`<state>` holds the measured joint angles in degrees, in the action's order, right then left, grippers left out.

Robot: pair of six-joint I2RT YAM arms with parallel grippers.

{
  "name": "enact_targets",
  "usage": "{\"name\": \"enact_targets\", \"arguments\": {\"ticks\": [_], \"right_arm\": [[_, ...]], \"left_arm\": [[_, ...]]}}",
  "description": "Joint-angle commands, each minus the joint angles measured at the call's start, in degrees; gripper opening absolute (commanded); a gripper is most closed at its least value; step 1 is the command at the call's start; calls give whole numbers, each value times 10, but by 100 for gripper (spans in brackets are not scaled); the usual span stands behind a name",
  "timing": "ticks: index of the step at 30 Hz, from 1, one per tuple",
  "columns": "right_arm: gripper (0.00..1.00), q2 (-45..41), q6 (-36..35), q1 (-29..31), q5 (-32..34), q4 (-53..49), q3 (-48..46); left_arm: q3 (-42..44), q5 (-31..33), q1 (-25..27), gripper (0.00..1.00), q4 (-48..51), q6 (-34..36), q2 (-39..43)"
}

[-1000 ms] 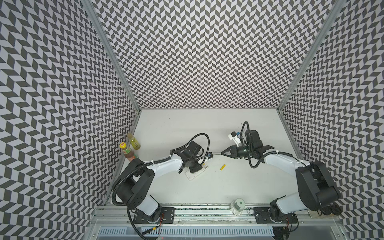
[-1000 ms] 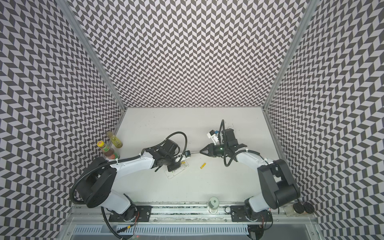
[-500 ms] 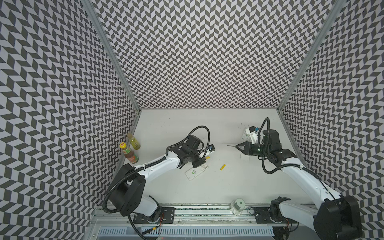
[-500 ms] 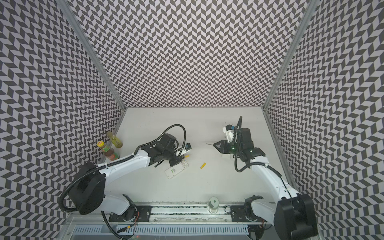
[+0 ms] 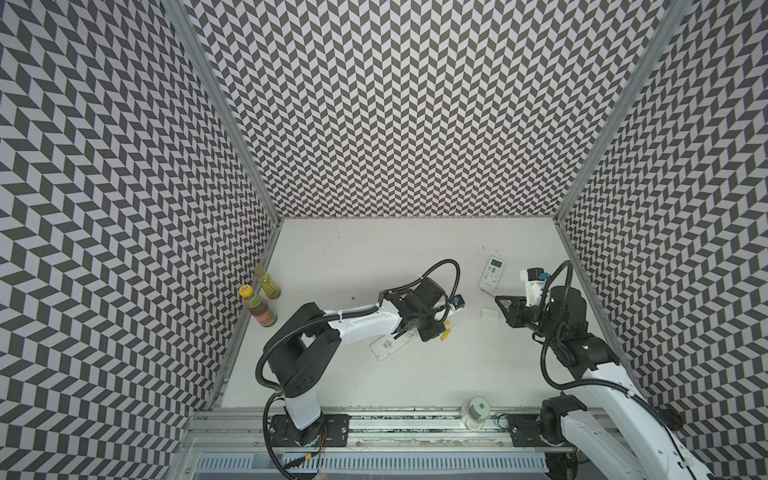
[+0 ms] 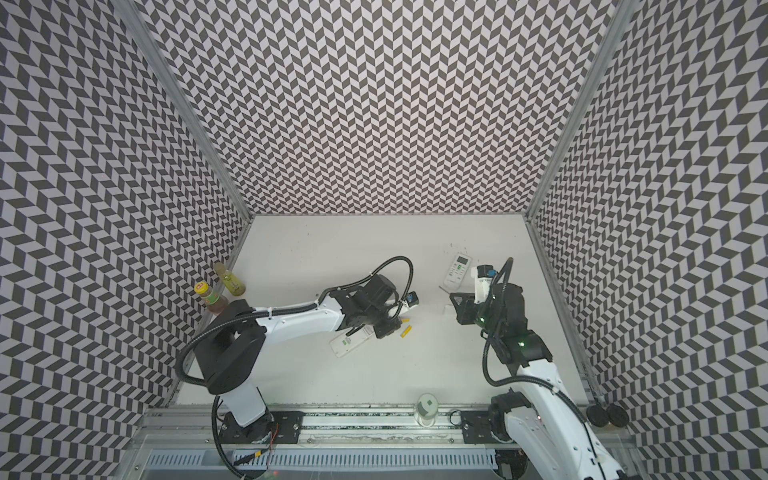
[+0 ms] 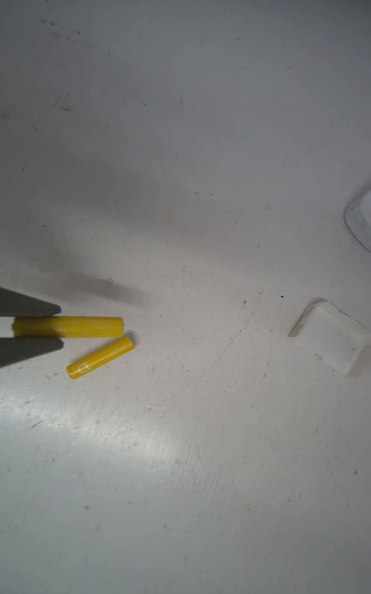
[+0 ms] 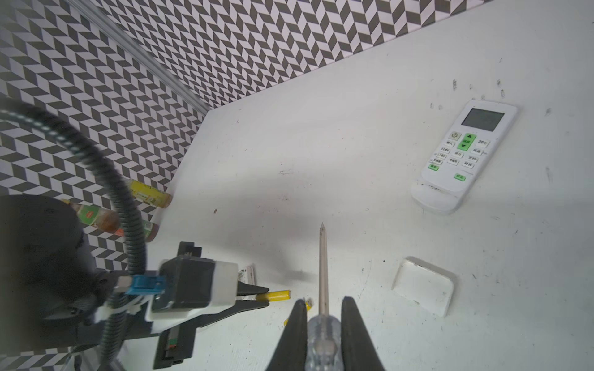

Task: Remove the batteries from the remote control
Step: 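Lift the screwdriver away from the remote with the right gripper, then lower the screwdriver onto the table and open the right gripper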

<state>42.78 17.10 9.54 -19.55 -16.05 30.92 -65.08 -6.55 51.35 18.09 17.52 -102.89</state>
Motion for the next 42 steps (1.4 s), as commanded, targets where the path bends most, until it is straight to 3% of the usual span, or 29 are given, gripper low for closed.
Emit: {"name": "enact_targets", "arguments": {"ticks": [1,14,33,42], "right_arm": [[0,-23,-10,-2,50,47,-1],[0,-19,-10,-3,54,52,-7],[0,-13,-10,-3,48,56,-10],[0,-9,-10,-2,47,54,-10]], "left_arm": [[-35,26,2,0,5,-38,-31],[-50,65,6,0,15,-37,-86],[-35,79,8,24,15,-27,-103],[-35,76,8,30,24,-25,-76]]}}
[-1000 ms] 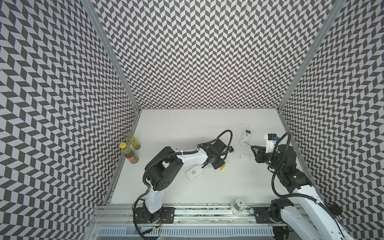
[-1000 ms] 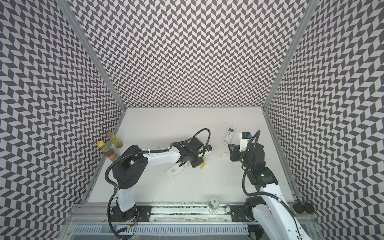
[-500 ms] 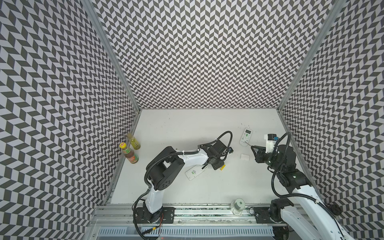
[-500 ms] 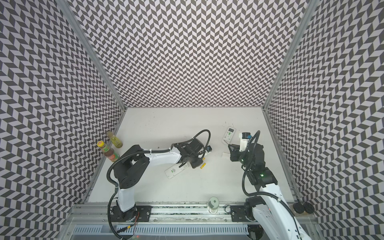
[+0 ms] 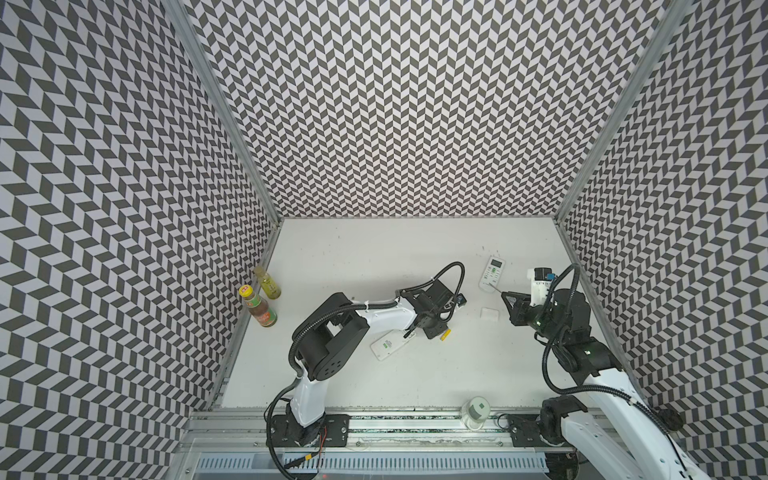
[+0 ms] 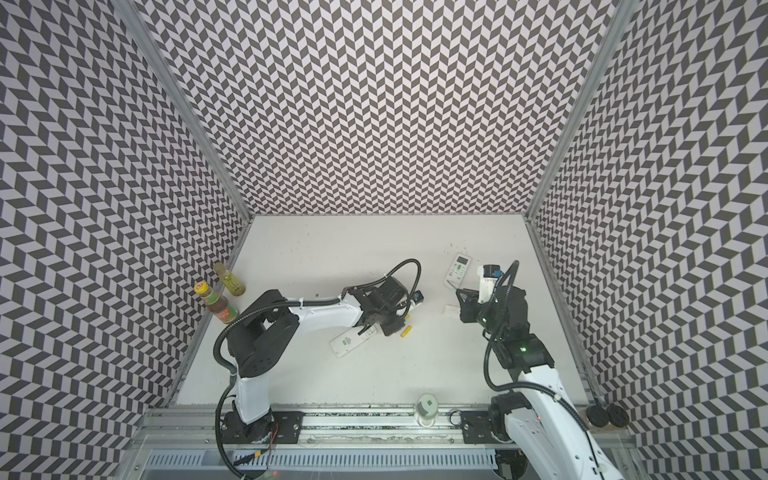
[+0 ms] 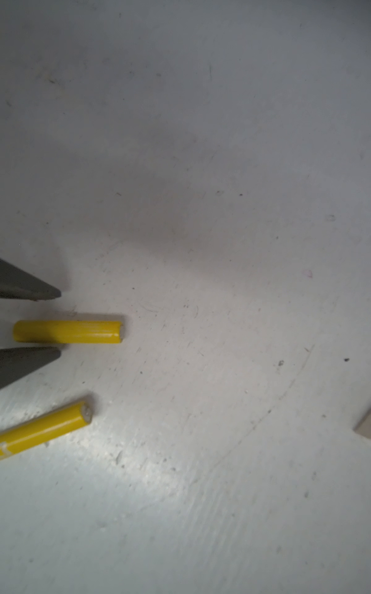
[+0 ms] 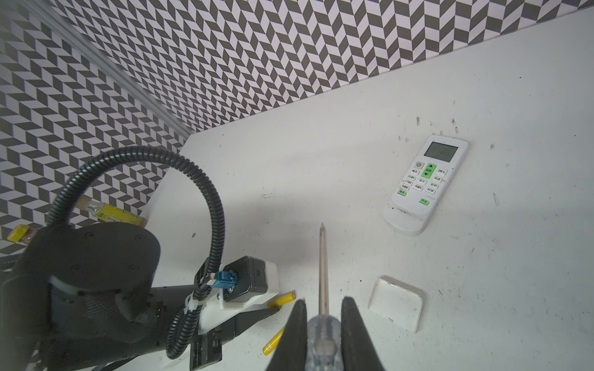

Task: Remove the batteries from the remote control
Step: 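Lower the screwdriver onto the table and open the right gripper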

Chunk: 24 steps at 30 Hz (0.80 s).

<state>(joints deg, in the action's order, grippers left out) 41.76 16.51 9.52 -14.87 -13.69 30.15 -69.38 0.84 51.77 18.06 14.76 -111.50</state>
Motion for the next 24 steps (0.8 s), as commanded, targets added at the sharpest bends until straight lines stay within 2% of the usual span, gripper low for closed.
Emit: {"name": "enact_targets", "arguments": {"ticks": [1,8,11,14,16,19,21,24], "right_arm": [[0,1,-4,-3,-2,32,-2],[0,22,0,-2,-31,65,-18],[0,35,-2,-2,-63,109,-36],[0,52,48,1,-70,172,-58],[0,68,72,9,-61,203,-64],[0,106,81,39,-26,240,-66],[0,139,81,60,1,249,-59],[0,190,90,90,36,267,-51]], "left_arm": [[9,2,4,32,24,3,19],[39,-7,4,48,23,25,90],[72,-7,4,59,12,53,124],[92,-3,4,70,15,82,147],[103,-2,4,74,23,101,164],[130,-5,2,86,18,133,195],[152,-6,2,88,16,168,207],[191,25,2,94,8,211,226]]}}
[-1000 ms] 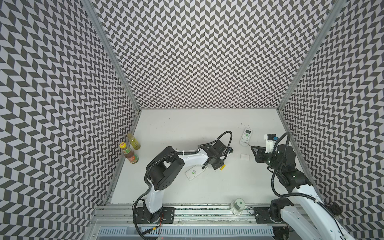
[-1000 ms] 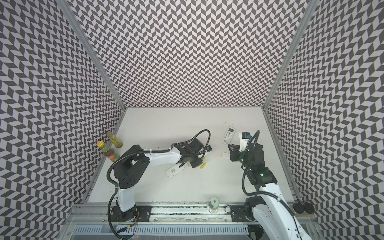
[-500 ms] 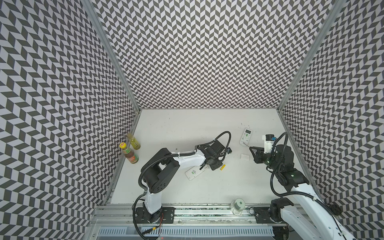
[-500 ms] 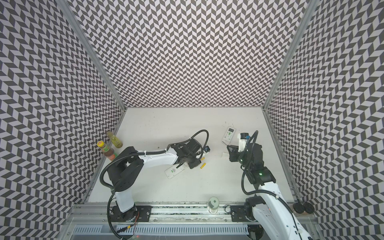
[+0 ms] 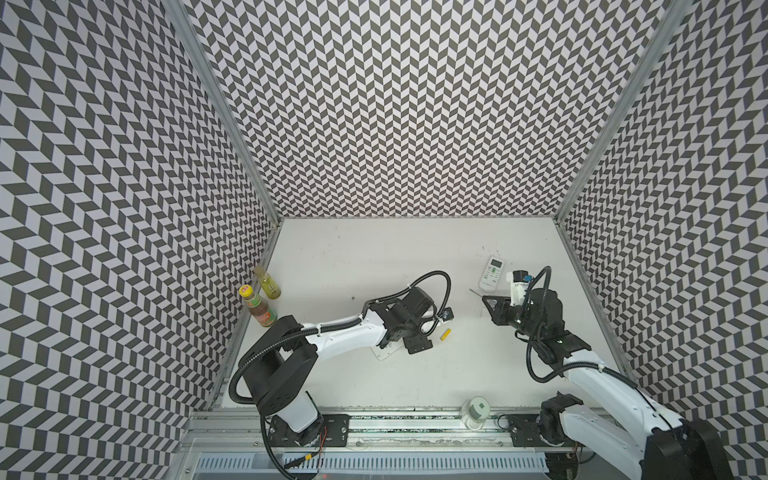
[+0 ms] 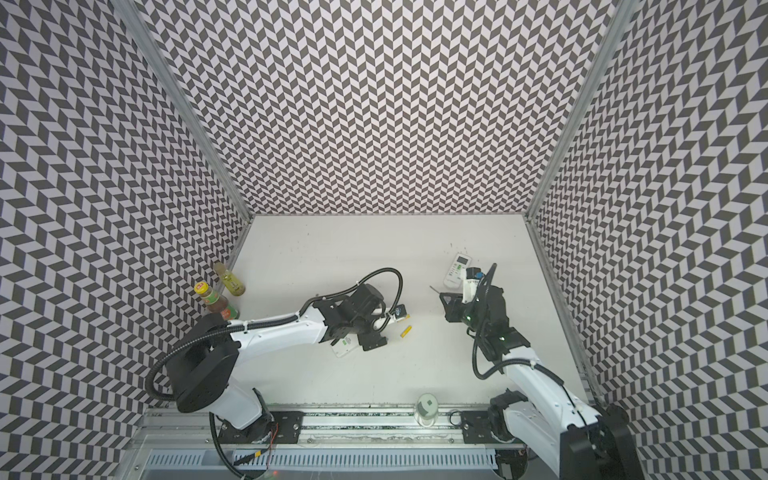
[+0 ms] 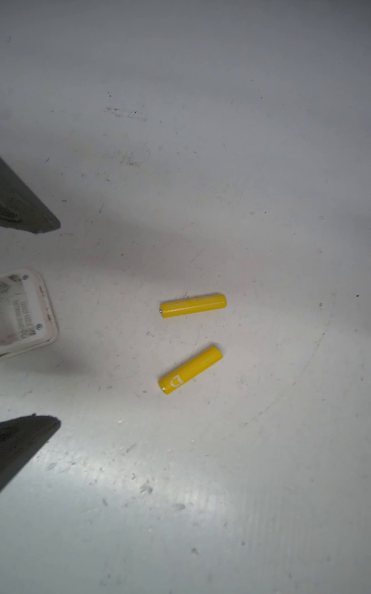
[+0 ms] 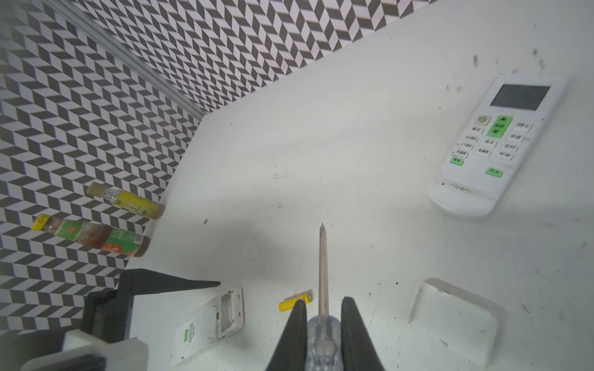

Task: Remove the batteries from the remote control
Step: 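Lower the screwdriver onto the table and open the right gripper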

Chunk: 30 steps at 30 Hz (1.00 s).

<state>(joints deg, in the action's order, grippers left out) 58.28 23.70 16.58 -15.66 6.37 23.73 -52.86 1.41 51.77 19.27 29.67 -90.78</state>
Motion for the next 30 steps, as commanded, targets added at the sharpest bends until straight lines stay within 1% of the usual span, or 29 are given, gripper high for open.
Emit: {"name": "enact_targets", "arguments": {"ticks": [1,2,4,8,13,15,18,22,24,25,27,30], "right_arm": [[0,41,19,28,52,79,13],[0,55,20,36,64,93,12],[0,79,27,44,79,116,11],[0,116,54,48,94,154,7],[0,164,56,51,120,191,6],[0,179,63,52,123,203,6],[1,205,69,59,129,236,2],[2,231,79,76,149,251,5],[4,239,74,88,164,259,3],[6,244,73,93,172,261,3],[9,252,73,96,182,259,2],[13,256,69,99,182,251,3]], "left_arm": [[42,29,1,98,-16,72,30],[58,37,-1,100,-26,78,41],[71,36,-8,100,-27,81,50],[79,24,-24,100,-16,80,65],[84,8,-57,100,-14,67,73],[79,-16,-75,98,-2,57,79],[83,-73,-105,95,6,42,92],[98,-124,-120,94,31,48,103],[108,-127,-122,96,26,48,107],[115,-123,-123,99,17,35,106],[124,-117,-124,100,11,21,101],[128,-121,-124,100,15,32,102]]}}
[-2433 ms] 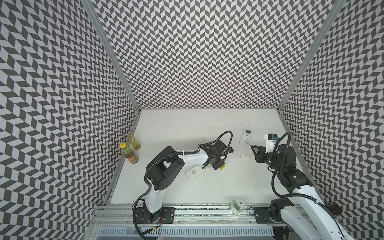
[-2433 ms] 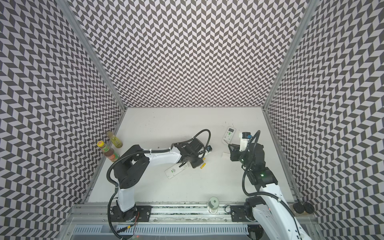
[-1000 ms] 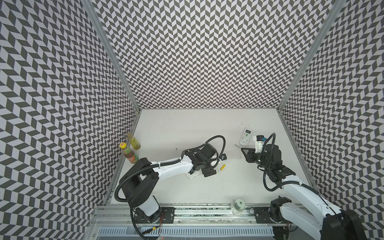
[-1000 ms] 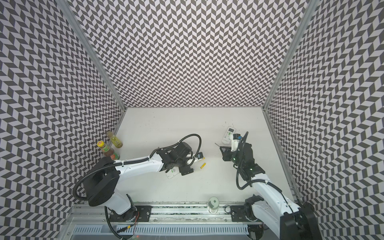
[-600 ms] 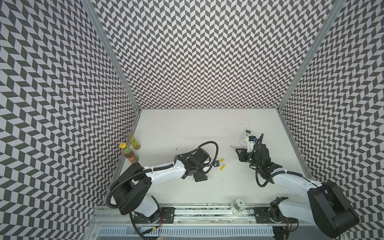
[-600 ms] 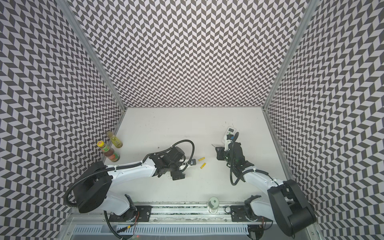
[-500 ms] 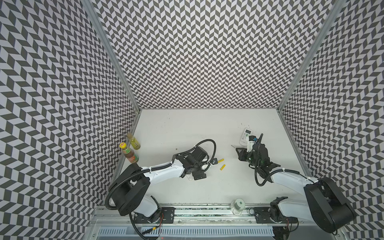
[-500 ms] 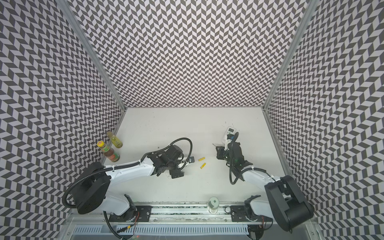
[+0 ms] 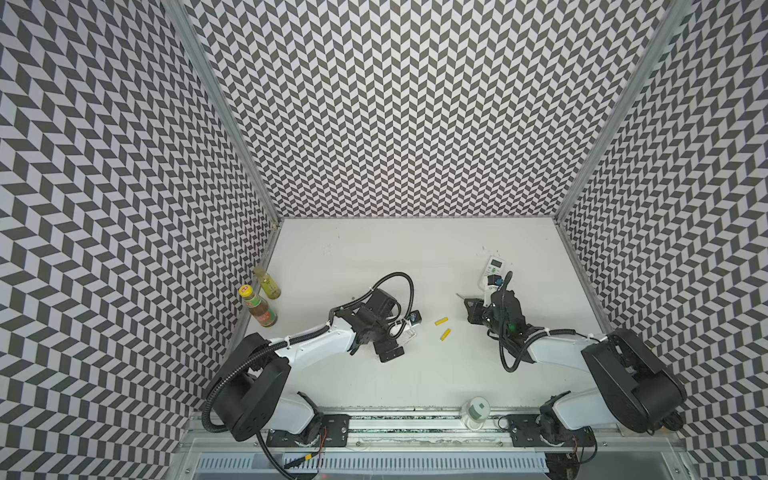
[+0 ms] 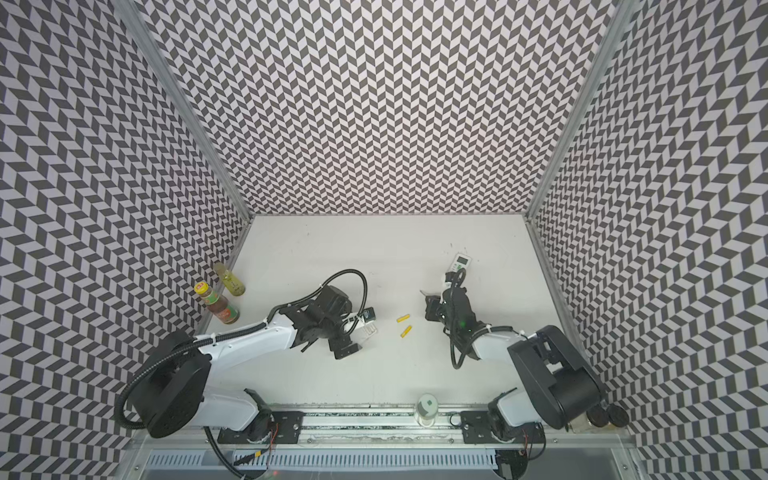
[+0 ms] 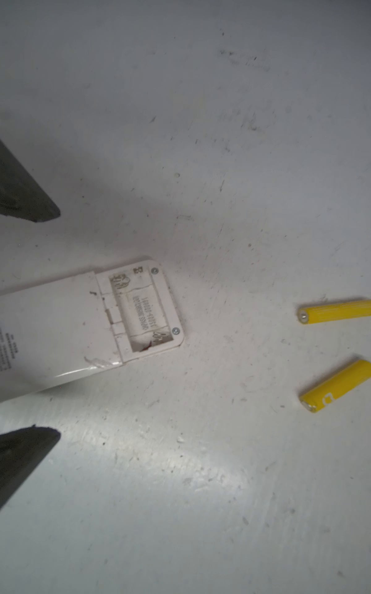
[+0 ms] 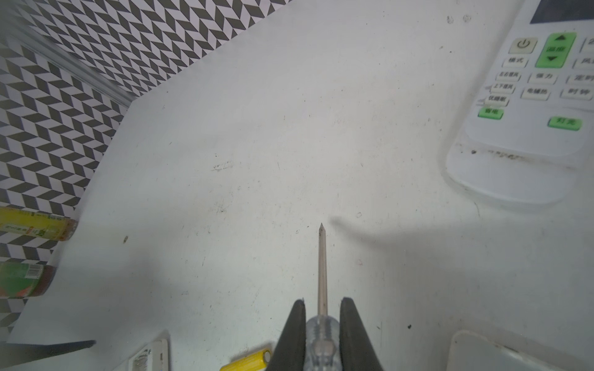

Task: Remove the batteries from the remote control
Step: 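Lower the screwdriver onto the table and open the right gripper, then raise the right gripper away from the dropped screwdriver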

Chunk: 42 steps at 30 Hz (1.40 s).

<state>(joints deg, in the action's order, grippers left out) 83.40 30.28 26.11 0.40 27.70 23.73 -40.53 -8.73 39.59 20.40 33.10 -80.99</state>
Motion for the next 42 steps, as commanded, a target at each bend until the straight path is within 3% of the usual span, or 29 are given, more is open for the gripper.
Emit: {"name": "enact_targets", "arguments": {"ticks": [1,8,28,35,42], "right_arm": [[13,6,-3,7,26,39,2],[15,11,-9,23,38,42,-13],[30,5,-44,31,46,41,-29],[34,-58,-65,30,47,-6,-15],[41,-196,-82,29,84,-99,0]], "left_arm": [[9,-16,-3,100,-4,-3,6],[12,27,-3,100,-27,-1,-8],[0,13,-4,93,-19,-25,-45],[-7,21,-5,92,-26,-38,-60],[-15,16,-5,88,-28,-53,-75]]}}
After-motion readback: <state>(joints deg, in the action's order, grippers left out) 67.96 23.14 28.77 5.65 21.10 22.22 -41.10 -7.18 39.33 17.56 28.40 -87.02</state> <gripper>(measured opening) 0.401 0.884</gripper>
